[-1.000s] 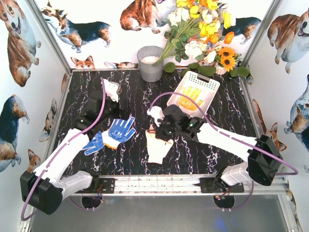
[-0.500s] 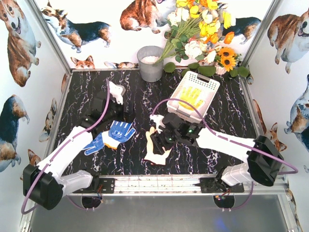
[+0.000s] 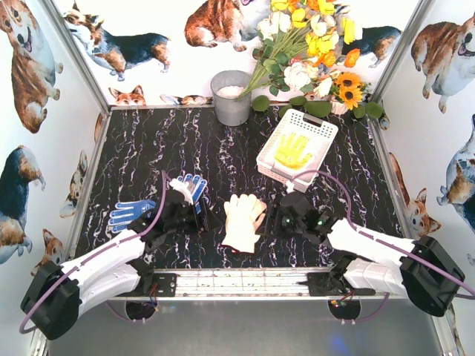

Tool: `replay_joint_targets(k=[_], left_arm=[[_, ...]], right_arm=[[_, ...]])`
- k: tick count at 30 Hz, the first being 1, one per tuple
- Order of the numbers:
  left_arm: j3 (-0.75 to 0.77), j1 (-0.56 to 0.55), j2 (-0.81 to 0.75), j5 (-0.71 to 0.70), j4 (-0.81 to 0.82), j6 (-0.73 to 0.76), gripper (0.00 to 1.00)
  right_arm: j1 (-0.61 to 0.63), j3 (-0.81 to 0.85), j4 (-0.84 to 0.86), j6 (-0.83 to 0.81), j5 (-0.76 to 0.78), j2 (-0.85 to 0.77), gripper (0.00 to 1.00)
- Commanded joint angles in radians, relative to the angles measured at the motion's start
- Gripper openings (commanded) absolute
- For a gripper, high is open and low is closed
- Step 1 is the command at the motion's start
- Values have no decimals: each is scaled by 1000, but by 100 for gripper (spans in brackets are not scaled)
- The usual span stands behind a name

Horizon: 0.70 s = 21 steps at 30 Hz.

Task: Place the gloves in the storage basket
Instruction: Pair the glove with the glove.

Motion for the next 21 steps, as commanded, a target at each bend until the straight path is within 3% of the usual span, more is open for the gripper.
replay_joint_targets(k=[1,10,21], left_arm=[[-60,-52,-7,10,157,-180,64],[-65,-123,179,20,282,-207,54],[-44,-161,252,4,246,-184,49]], right_arm=[[0,-74,255,252,-5,-10,51],[1,-137,517,380,-89,157,38],[10,-165,482,409,-31,169,36]])
